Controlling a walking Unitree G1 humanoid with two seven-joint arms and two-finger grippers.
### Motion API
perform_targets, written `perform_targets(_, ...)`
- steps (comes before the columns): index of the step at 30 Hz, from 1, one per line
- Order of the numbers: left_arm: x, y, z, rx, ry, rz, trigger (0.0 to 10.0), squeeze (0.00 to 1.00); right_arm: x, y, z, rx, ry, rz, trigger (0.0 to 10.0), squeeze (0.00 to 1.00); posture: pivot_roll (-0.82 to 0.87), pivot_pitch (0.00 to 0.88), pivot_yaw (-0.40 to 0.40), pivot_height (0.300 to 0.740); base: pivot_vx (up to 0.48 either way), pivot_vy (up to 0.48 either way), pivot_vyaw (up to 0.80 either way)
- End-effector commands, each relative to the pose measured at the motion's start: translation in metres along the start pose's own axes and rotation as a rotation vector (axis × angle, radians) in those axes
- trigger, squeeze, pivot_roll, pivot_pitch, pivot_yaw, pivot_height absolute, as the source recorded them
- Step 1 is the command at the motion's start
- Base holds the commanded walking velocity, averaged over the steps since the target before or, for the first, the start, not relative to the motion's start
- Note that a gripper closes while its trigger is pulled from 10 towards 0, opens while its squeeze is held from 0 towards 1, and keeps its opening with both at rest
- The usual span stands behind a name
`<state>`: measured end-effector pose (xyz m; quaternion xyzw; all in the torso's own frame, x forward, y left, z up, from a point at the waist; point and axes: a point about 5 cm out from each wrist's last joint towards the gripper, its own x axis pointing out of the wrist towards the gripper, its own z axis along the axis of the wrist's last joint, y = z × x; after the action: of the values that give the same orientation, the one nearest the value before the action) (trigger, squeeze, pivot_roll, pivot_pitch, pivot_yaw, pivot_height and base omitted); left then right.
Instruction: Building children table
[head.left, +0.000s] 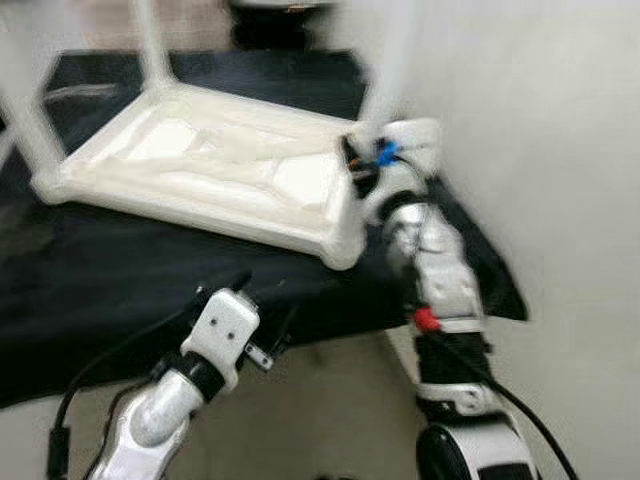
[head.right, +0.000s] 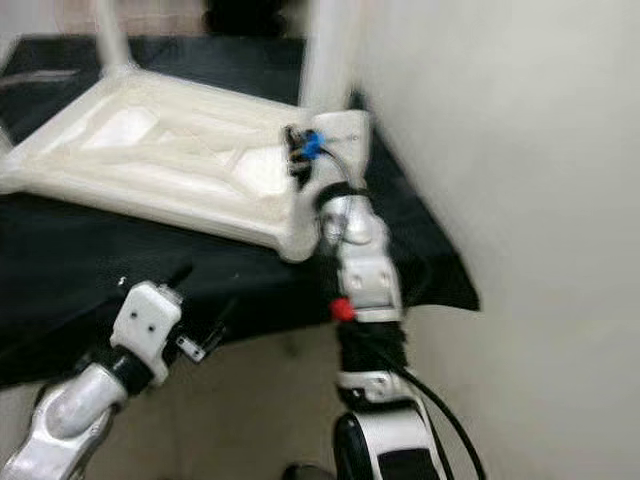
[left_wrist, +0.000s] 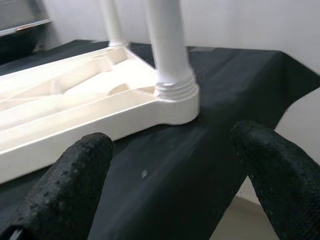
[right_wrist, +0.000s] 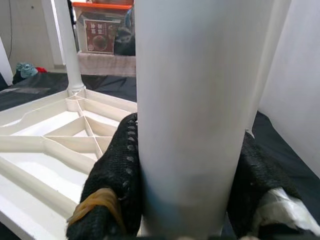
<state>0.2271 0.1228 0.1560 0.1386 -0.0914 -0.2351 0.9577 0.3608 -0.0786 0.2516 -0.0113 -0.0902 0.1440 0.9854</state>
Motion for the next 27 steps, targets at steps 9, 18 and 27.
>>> perform_targets(9,-0.003,-0.002,0.001,0.008,0.005,0.009,10.0,0.0,-0.014,0.018,-0.034,0.064,0.146,0.241,10.0,1.0,0.04,0.167,-0.128,0.74,0.0,0.0,0.0)
perform_targets(18,-0.018,-0.006,0.011,-0.01,0.004,-0.011,10.0,0.0,-0.013,-0.036,-0.023,-0.059,0.045,0.583,10.0,1.0,0.07,0.234,-0.112,0.74,0.0,0.0,0.0)
perform_targets(27,-0.042,-0.012,0.018,-0.019,0.051,-0.04,10.0,0.0,-0.012,-0.071,-0.006,-0.041,0.064,0.816,10.0,1.0,0.15,0.321,-0.051,0.74,0.0,0.0,0.0)
